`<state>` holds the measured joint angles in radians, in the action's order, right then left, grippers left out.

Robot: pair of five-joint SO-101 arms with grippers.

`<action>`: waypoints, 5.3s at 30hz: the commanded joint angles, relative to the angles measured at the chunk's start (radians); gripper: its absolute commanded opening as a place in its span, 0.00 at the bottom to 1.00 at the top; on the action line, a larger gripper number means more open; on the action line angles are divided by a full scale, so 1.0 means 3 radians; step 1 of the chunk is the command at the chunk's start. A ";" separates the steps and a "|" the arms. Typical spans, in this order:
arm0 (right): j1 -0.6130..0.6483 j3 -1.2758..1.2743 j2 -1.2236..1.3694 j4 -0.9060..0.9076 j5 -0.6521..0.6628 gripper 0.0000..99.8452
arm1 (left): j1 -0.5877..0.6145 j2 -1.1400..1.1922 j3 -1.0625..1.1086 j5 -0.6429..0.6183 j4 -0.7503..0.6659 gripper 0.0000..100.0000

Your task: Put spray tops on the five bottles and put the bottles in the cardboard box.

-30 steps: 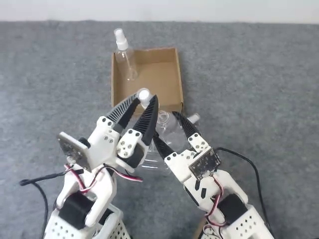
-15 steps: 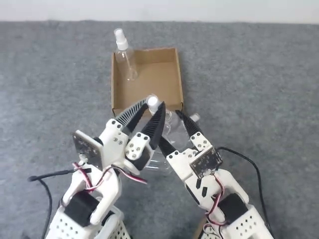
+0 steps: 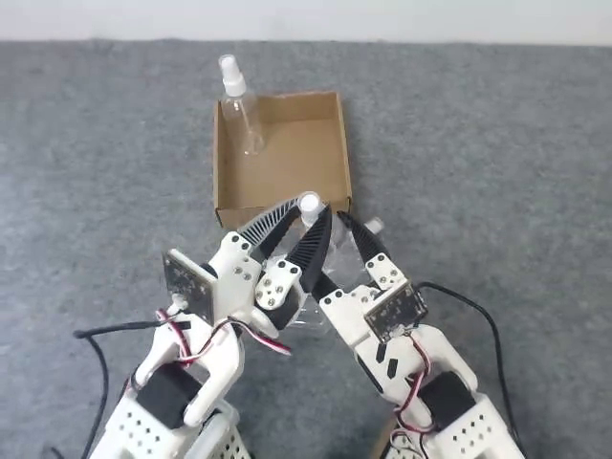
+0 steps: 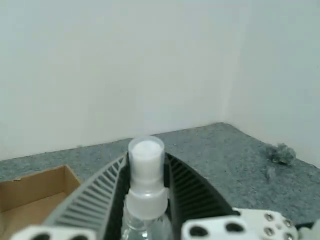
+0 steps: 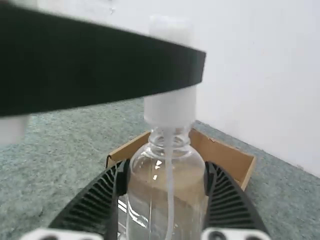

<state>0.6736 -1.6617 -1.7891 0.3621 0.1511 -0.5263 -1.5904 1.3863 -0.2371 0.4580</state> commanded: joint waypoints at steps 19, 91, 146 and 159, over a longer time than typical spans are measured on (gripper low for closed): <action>-0.0074 0.0051 -0.0064 -0.0028 0.0051 0.10 | 0.0123 -0.0031 -0.0003 0.0113 -0.0041 0.01; -0.0192 0.0435 -0.0095 0.0212 0.0297 0.10 | 0.0005 -0.0051 -0.0325 -0.0051 0.0609 0.15; -0.0222 0.1959 0.1961 -0.0698 -0.0189 0.10 | 0.1151 -0.0056 -0.0355 -0.0026 0.1432 0.22; -0.0136 0.2368 0.2647 -0.0944 -0.0987 0.10 | 0.1064 -0.0056 -0.0115 -0.0005 0.1105 0.22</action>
<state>0.6061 -1.0418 -1.0004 0.0997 -0.1158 -0.1857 -1.5904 1.3433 -0.2325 0.8677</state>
